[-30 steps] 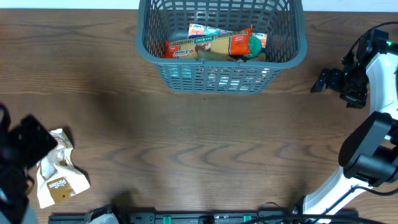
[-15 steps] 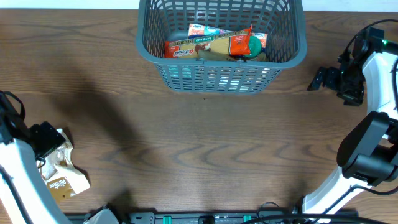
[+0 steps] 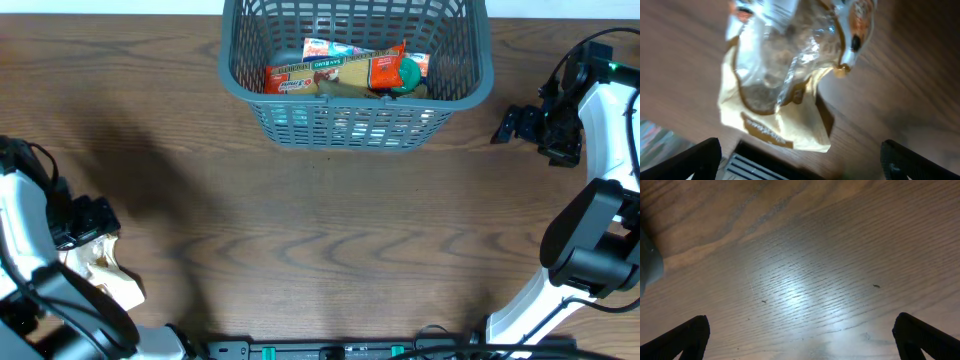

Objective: Pack container
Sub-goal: 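Lower the left gripper onto the beige dried-mushroom bag and grasp it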

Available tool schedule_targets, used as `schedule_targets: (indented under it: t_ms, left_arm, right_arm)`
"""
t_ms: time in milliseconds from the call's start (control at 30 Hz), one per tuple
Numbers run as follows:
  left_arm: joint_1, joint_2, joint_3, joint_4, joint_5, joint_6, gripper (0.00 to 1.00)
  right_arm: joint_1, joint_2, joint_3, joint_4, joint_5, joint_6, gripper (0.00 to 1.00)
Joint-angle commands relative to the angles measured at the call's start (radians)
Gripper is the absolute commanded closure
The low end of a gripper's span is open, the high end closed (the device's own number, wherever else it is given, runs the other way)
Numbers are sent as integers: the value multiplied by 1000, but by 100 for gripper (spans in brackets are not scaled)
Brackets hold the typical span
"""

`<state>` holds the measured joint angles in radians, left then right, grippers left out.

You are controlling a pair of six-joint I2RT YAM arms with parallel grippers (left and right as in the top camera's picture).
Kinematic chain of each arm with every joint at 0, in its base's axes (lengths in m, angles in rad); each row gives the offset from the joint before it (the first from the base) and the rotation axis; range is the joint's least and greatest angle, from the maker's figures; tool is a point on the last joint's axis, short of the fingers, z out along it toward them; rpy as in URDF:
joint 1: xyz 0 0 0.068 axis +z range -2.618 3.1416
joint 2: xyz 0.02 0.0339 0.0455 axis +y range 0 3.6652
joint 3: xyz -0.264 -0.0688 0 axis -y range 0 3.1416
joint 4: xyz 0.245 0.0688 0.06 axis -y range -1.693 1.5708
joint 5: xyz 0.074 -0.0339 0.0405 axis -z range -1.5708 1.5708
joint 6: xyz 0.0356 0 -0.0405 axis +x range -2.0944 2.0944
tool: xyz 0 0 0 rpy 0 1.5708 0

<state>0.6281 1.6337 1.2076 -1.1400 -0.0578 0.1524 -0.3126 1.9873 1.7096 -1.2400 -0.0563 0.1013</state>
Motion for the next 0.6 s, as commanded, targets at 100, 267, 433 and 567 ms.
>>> schedule_targets:
  t_ms: [100, 267, 433, 567]
  left_arm:
    - [6, 85, -5, -2, 32, 58, 2]
    - [21, 131, -6, 5, 26, 65, 1]
    - [61, 158, -6, 45, 8, 65, 2]
    - [91, 160, -6, 80, 9, 111, 1]
  right_arm:
    - [7, -5, -3, 8, -4, -10, 1]
    - [7, -5, -3, 12, -4, -10, 1]
    - [5, -5, -3, 11, 1, -15, 1]
    - [6, -5, -3, 13, 3, -29, 1]
